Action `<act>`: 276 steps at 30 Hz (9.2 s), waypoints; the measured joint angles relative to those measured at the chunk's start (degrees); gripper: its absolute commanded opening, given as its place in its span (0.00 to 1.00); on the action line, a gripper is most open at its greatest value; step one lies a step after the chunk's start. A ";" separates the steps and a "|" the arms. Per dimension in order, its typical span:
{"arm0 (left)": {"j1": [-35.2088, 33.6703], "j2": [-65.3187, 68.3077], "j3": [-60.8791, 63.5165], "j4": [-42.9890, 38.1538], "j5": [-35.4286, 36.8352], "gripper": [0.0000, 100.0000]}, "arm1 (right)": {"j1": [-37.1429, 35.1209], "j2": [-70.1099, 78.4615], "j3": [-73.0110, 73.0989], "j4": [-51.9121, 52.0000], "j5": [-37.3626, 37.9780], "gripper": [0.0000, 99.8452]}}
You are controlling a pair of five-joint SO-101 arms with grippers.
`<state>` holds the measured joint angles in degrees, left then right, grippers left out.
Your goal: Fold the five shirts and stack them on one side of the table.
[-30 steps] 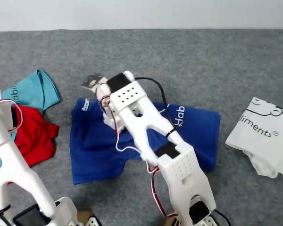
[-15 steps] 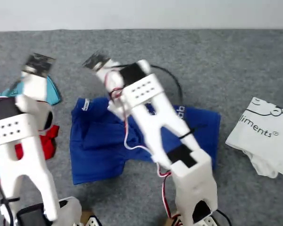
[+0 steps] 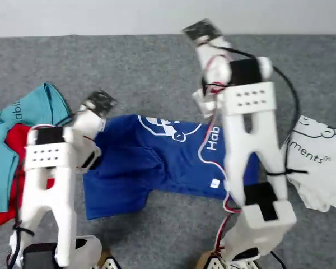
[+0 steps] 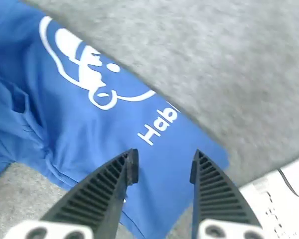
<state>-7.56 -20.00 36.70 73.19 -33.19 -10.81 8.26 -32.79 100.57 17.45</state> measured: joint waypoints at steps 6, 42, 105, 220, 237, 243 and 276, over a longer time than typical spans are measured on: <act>3.52 5.98 1.23 -0.70 -1.76 0.19 | 7.21 -8.62 5.36 0.00 0.00 0.17; -2.46 29.10 -16.62 0.18 -19.16 0.05 | 20.92 -25.49 18.90 0.00 0.18 0.17; -6.42 11.08 -50.55 25.85 11.34 0.01 | 17.85 34.20 5.89 -26.90 5.89 0.01; -58.99 11.08 -47.21 26.02 8.62 0.01 | -40.26 27.34 0.26 -11.78 15.74 0.01; -58.99 11.08 -47.21 26.02 8.62 0.01 | -32.70 32.62 0.26 -20.92 15.82 0.10; -58.99 11.08 -47.21 26.02 8.62 0.01 | -28.75 33.05 0.26 -21.45 10.11 0.21; -58.99 11.08 -47.21 26.02 8.62 0.01 | -30.86 39.30 -8.97 -18.55 9.76 0.01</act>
<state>-66.55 -8.92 -10.51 99.21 -24.57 -41.67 47.56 -41.76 82.02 27.21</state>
